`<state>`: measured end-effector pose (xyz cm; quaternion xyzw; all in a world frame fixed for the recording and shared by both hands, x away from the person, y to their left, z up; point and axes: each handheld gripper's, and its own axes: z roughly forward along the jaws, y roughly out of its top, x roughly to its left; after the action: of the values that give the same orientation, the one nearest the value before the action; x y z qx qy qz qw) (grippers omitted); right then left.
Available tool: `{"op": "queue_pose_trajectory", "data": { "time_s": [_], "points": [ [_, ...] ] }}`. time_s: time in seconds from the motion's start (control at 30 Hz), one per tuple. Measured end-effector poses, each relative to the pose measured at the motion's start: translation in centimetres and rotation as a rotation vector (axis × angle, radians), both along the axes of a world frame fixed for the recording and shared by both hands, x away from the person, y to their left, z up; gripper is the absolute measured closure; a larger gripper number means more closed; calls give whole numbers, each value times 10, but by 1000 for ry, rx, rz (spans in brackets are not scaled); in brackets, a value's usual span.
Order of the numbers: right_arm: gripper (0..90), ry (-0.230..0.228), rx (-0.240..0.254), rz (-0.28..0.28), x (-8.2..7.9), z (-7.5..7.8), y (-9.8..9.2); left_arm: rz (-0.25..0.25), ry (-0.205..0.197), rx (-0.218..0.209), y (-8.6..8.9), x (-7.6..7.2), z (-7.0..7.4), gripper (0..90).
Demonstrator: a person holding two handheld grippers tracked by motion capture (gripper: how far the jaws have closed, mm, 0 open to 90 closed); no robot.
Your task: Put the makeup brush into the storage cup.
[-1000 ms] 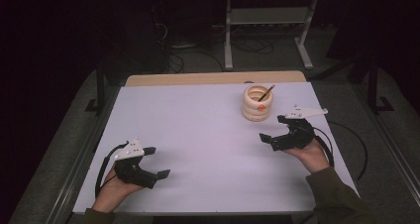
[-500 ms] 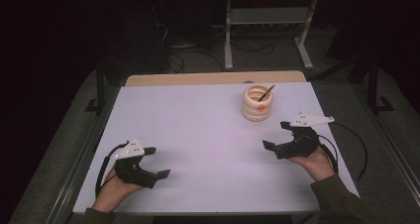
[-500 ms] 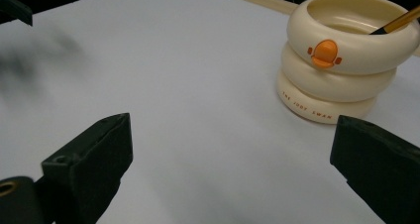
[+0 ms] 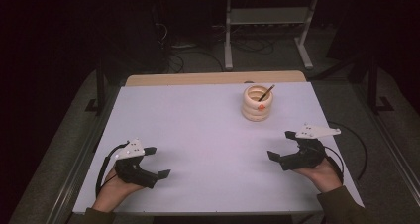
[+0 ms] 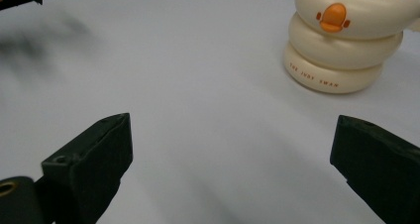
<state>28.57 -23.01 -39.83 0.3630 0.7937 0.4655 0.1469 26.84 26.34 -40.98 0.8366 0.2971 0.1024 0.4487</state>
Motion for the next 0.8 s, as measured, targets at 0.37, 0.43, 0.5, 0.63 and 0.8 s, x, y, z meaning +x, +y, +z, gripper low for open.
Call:
{"op": "queue_pose_trajectory", "data": {
  "time_s": [0.37, 0.43, 0.5, 0.63, 0.8],
  "points": [
    [23, 0, -18, 4, -20, -7, -5, -7, -4, 5, 0, 0, 1, 38],
    [23, 4, -27, 4, -24, -9, -5, -8, -4, 6, 0, 0, 1, 38],
    [23, 1, -29, 6, -27, -11, -6, -8, -4, 6, 0, 0, 0, 38],
    [23, 3, -44, 2, -32, -15, -7, -8, -1, 3, -1, 0, 0, 38],
    [23, 13, -57, 4, -36, -23, -10, -8, 0, 0, -2, -1, 0, 38]
  ]
}}
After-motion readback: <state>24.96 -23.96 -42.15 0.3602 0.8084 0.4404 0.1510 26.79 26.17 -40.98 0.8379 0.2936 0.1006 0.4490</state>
